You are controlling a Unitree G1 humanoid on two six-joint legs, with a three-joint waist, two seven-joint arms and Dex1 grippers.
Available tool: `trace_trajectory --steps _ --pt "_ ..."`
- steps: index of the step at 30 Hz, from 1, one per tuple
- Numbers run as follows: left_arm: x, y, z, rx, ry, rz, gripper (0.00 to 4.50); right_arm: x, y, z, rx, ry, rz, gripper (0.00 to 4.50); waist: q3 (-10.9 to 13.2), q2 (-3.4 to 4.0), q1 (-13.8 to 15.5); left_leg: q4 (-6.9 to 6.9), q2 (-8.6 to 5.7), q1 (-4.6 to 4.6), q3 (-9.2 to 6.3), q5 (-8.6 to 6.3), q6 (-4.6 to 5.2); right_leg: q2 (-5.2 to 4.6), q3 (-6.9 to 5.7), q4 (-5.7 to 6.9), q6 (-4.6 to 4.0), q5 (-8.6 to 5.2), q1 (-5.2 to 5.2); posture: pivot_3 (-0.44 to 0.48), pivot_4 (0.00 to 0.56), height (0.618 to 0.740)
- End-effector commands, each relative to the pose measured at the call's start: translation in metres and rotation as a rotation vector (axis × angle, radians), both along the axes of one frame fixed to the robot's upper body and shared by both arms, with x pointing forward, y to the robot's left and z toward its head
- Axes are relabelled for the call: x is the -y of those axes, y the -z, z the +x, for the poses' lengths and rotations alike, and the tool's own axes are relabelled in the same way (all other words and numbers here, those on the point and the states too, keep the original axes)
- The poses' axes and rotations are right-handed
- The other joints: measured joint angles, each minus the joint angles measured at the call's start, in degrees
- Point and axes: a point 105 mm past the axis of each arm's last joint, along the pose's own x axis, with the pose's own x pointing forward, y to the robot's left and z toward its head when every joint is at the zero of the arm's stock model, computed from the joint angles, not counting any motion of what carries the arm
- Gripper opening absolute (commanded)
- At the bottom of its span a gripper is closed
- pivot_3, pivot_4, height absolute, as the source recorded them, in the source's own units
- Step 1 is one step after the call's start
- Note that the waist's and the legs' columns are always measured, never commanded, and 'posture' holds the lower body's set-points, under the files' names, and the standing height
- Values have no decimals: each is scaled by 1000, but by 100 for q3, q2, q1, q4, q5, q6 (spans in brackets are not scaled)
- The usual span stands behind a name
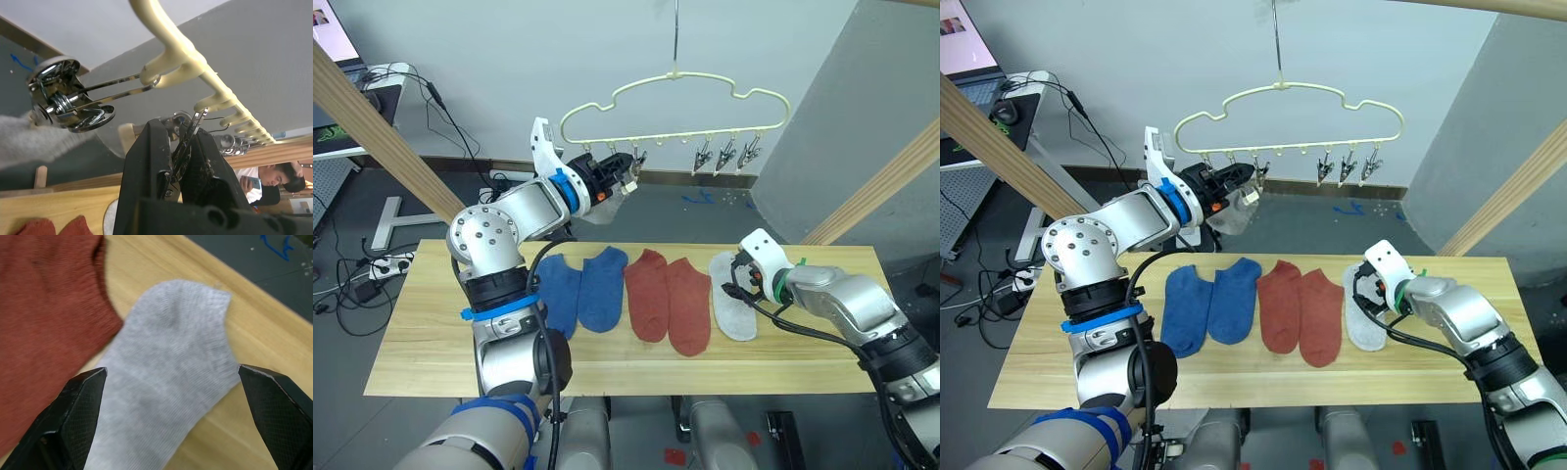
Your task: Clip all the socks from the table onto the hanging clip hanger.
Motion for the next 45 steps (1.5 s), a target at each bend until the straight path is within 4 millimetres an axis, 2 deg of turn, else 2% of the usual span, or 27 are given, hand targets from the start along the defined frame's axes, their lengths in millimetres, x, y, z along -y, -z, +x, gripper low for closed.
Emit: trace_trajectory --steps 1,8,9,22,26,35,40,42,45 --pt "0 -12 -3 41 7 2 264 1 -5 10 37 -7 -9 4466 0 0 1 -1 0 1 0 0 0 0 0 1 0 0 0 50 323 740" --pt "-1 -12 -4 47 0 26 264 1 6 24 31 3 -15 4466 0 0 9 -1 0 1 0 0 0 0 0 1 0 0 0 61 326 740" --pt "-2 -12 -4 49 0 28 264 1 8 24 25 4 -20 4466 0 0 11 -2 0 1 0 0 0 0 0 1 0 0 0 88 328 740" --pt "-7 -13 -5 55 -9 41 264 14 35 17 -68 49 -14 4466 0 0 36 1 0 8 0 1 -1 -1 1 2 6 9 7 107 326 740" --pt "-8 -13 -5 55 -9 47 264 14 37 15 -78 48 -17 3272 0 0 58 1 0 9 0 0 -1 -1 1 2 6 9 8 107 326 740" --pt "-11 -11 -3 40 -7 35 264 18 38 13 -76 64 -33 152 0 0 143 2 -1 16 0 1 -2 -1 2 1 9 11 14 97 321 740" --pt "-12 -10 -2 29 -4 30 264 15 28 13 -57 63 -16 68 0 0 145 2 0 17 0 1 -2 -1 2 0 9 12 16 86 316 740" --pt "-12 -11 -1 23 -1 14 264 9 16 12 -37 49 11 68 0 0 147 1 0 17 0 1 -2 -1 2 -1 9 12 15 81 313 740" --pt "-12 -13 0 13 5 -11 264 -7 -14 9 14 -6 81 68 0 1 136 -3 -1 14 1 1 -2 -2 3 -2 10 12 9 81 313 740"
